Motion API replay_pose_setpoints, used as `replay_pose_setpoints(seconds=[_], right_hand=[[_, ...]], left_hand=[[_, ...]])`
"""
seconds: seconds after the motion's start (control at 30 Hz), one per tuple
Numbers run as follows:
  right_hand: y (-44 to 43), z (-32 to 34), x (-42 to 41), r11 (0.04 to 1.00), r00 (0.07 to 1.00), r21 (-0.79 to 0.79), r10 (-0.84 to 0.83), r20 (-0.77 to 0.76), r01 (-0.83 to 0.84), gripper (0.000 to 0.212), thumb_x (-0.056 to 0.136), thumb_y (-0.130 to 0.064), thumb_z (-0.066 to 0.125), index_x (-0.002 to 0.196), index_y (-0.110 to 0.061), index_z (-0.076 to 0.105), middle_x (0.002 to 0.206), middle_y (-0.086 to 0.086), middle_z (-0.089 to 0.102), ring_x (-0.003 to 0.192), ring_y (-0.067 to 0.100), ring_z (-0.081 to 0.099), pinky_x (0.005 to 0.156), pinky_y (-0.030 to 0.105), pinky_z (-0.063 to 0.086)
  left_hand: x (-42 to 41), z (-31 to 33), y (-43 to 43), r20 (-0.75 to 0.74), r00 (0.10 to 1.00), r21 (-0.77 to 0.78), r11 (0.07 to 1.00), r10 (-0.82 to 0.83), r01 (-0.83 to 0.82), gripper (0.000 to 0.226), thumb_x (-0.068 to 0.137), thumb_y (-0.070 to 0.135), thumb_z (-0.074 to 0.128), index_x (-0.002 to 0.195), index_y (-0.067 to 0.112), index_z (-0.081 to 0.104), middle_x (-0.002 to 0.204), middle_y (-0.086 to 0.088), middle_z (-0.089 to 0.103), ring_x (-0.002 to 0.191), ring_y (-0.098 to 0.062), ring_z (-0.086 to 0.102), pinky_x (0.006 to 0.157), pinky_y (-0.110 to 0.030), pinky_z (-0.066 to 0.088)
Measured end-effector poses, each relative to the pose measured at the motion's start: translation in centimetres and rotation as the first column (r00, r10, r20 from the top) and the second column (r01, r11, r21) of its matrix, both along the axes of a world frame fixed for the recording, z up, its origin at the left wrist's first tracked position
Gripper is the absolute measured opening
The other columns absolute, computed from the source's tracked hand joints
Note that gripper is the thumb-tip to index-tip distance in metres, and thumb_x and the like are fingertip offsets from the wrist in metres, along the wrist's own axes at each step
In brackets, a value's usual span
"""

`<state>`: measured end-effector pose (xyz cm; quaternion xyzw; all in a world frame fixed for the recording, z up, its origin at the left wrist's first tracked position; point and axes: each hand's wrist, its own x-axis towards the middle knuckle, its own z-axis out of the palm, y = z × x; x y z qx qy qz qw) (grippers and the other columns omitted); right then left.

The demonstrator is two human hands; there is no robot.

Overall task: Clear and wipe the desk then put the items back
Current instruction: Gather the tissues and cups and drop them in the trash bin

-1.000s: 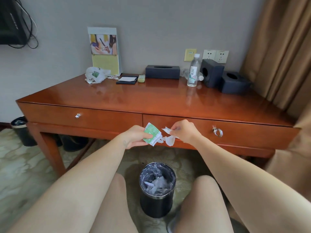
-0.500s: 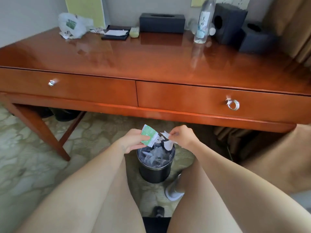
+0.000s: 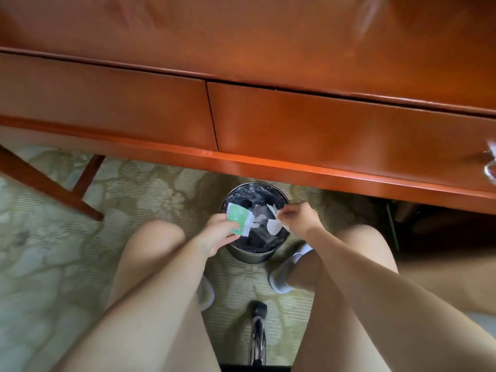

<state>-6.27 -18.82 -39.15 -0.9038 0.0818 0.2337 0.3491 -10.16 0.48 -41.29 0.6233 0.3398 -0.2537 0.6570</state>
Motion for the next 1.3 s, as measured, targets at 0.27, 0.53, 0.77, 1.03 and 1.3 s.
replay_pose_setpoints(seconds=[0.27, 0.53, 0.77, 1.03, 1.3], right_hand=[[1.6, -3.0, 3.7, 0.999, 0.996, 0.011, -0.049, -0.078, 0.05, 0.028, 0.092, -0.016, 0.05, 0.083, 0.007, 0.065, 0.069, 0.01, 0.05, 0.07, 0.019, 0.042, 0.062, 0.028, 0.032], [2.1, -4.3, 4.3, 0.998, 0.997, 0.03, -0.058, -0.057, 0.06, 0.026, 0.092, -0.023, 0.057, 0.098, -0.001, 0.069, 0.089, 0.015, 0.071, 0.07, 0.018, 0.054, 0.059, 0.026, 0.037], [2.5, -4.5, 4.3, 0.995, 0.995, 0.067, -0.067, -0.07, 0.072, 0.033, 0.093, -0.028, 0.058, 0.102, 0.002, 0.067, 0.096, 0.02, 0.07, 0.079, 0.029, 0.061, 0.061, 0.028, 0.037], [2.5, -3.9, 4.0, 0.996, 0.996, 0.066, -0.066, 0.067, 0.061, 0.013, 0.091, -0.014, 0.063, 0.093, -0.007, 0.073, 0.086, 0.002, 0.067, 0.079, 0.014, 0.056, 0.07, 0.02, 0.038], [2.3, -3.7, 3.9, 0.996, 0.996, 0.054, -0.077, 0.042, 0.074, 0.021, 0.091, -0.001, 0.054, 0.095, -0.007, 0.074, 0.097, 0.011, 0.073, 0.094, 0.027, 0.068, 0.088, 0.034, 0.054]], left_hand=[[2.8, -2.4, -0.5, -0.033, 0.999, 0.083, 0.996, 0.016, -0.013, 0.019, 0.092, -0.007, 0.053, 0.098, 0.012, 0.051, 0.104, -0.008, 0.059, 0.1, -0.022, 0.059, 0.074, -0.024, 0.054], [3.5, -3.3, -0.8, 0.0, 0.999, 0.108, 0.993, -0.048, 0.048, 0.039, 0.093, -0.003, 0.058, 0.131, 0.0, 0.049, 0.108, -0.006, 0.058, 0.105, -0.021, 0.058, 0.088, -0.026, 0.051], [3.5, -3.5, -0.8, 0.075, 0.978, 0.152, 0.972, -0.194, 0.181, 0.033, 0.091, 0.014, 0.066, 0.124, 0.014, 0.062, 0.118, 0.001, 0.063, 0.106, -0.011, 0.057, 0.084, -0.02, 0.045], [3.5, -3.3, -0.6, 0.13, 0.975, 0.165, 0.974, -0.179, 0.157, 0.033, 0.092, 0.013, 0.065, 0.124, 0.013, 0.063, 0.118, 0.003, 0.063, 0.114, -0.012, 0.056, 0.104, -0.031, 0.043], [3.6, -3.2, -0.4, 0.154, 0.976, 0.18, 0.976, -0.154, 0.125, 0.031, 0.093, 0.011, 0.063, 0.123, 0.013, 0.063, 0.114, 0.004, 0.064, 0.113, -0.013, 0.056, 0.107, -0.035, 0.042]])
